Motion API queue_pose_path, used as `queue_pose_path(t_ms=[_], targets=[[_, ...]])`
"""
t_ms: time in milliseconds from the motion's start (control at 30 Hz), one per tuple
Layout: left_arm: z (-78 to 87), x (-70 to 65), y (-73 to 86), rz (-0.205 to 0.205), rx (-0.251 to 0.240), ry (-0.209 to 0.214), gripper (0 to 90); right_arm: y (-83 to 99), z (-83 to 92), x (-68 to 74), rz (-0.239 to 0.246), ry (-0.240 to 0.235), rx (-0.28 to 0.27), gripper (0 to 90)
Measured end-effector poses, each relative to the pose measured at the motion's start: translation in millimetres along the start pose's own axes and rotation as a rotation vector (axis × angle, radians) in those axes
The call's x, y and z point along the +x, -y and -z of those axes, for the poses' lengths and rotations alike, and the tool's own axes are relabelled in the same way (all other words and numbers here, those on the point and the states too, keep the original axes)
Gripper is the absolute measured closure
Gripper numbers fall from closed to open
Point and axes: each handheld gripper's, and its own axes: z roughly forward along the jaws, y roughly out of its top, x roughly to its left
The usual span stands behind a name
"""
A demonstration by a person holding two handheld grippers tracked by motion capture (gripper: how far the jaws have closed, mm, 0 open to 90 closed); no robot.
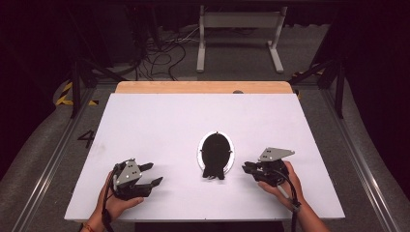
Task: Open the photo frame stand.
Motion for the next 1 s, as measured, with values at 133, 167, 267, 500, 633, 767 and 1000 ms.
queue_pose_path(t_ms=[133,167,267,500,633,767,1000], targets=[[-2.7,-0.2,-0.9,-0.010,0.015,-0.005,34.7,-1.6,-5.1,9.5,0.016,-0.025,0.015,75.6],[-2.8,-0.5,-2.0,-0.012,0.015,-0.002,34.5,-1.4,-5.1,10.8,0.011,-0.035,0.009,75.6],[-4.0,-2.0,-3.8,-0.003,0.003,0.006,33.4,-0.2,-6.8,18.2,0.019,-0.068,0.024,75.6],[-8.2,-4.7,-2.6,-0.007,0.028,0.017,32.2,-6.2,-17.7,34.8,0.048,-0.127,0.044,73.7],[-11.8,-6.5,-3.3,-0.006,0.039,0.031,31.2,-9.0,-27.8,43.6,0.074,-0.134,0.073,73.6],[-14.3,-9.3,-4.1,-0.021,0.048,0.037,30.9,-10.6,-37.0,50.1,0.090,-0.112,0.111,72.0],[-19.4,-13.1,-5.5,-0.030,0.061,0.050,30.4,-13.1,-41.4,52.7,0.082,-0.064,0.126,72.0]])
